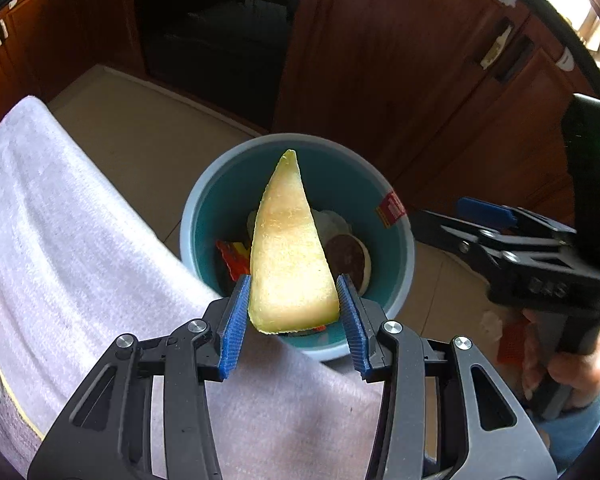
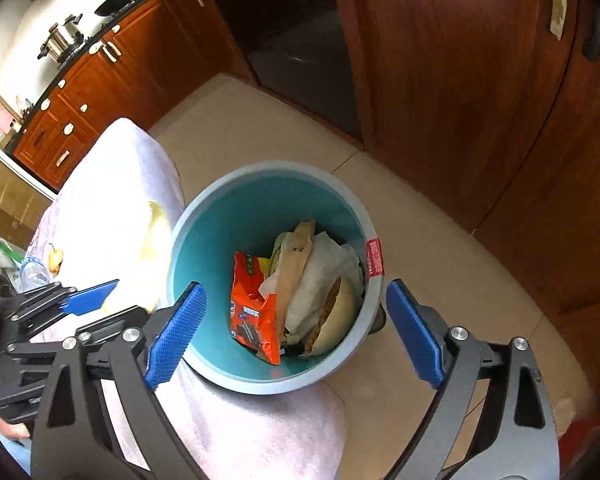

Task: Collect trash
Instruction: 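Carry the bowl and melon rind over the teal bin and open both tools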

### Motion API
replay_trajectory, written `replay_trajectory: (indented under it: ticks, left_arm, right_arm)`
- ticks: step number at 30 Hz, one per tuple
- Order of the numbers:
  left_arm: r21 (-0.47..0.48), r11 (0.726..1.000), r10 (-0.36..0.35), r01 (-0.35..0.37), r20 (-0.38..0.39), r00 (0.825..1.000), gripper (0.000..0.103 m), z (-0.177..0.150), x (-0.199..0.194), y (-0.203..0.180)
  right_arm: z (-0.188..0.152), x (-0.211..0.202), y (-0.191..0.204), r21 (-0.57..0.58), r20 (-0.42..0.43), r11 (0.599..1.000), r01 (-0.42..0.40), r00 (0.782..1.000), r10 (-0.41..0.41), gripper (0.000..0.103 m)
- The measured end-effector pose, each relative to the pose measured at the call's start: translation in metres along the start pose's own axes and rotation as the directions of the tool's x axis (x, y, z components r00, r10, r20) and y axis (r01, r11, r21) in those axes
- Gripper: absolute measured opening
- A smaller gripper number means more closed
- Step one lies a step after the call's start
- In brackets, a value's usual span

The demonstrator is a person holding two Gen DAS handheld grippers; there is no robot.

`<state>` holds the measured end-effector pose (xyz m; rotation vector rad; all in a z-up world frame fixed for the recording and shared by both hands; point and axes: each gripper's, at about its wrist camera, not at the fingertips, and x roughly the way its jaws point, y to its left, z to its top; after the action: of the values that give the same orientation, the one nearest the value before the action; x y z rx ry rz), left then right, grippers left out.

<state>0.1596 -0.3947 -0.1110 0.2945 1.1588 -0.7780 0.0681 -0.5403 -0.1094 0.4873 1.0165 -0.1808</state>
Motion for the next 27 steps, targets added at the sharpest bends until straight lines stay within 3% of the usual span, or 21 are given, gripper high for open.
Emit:
replay_trajectory:
  ticks: [4, 13, 27]
  left_arm:
    - [0.009, 1.000, 0.002, -0.002, -0.006, 1.000, 0.046, 0.010, 0.008, -0.006]
    - [-0.010, 1.000, 0.011, -0.011, 0.047, 0.999, 0.071, 0.006, -0.011, -0.012]
    - [-0.032, 0.999, 0.027, -0.023, 0.107, 0.994, 0.072, -0.027, -0.064, 0.001]
  right_arm:
    - [0.001, -0.004, 0.001, 0.004, 0.001, 1.000, 0.006, 1.000, -0.006, 0.093]
    - [-0.002, -0.012, -0.001, 0.037, -0.006, 0.999, 0.005, 1.000, -0.005, 0.096]
    - [-0.017, -0.040, 0.040, -0.026, 0.008, 1.000, 0.007, 1.000, -0.007, 0.096]
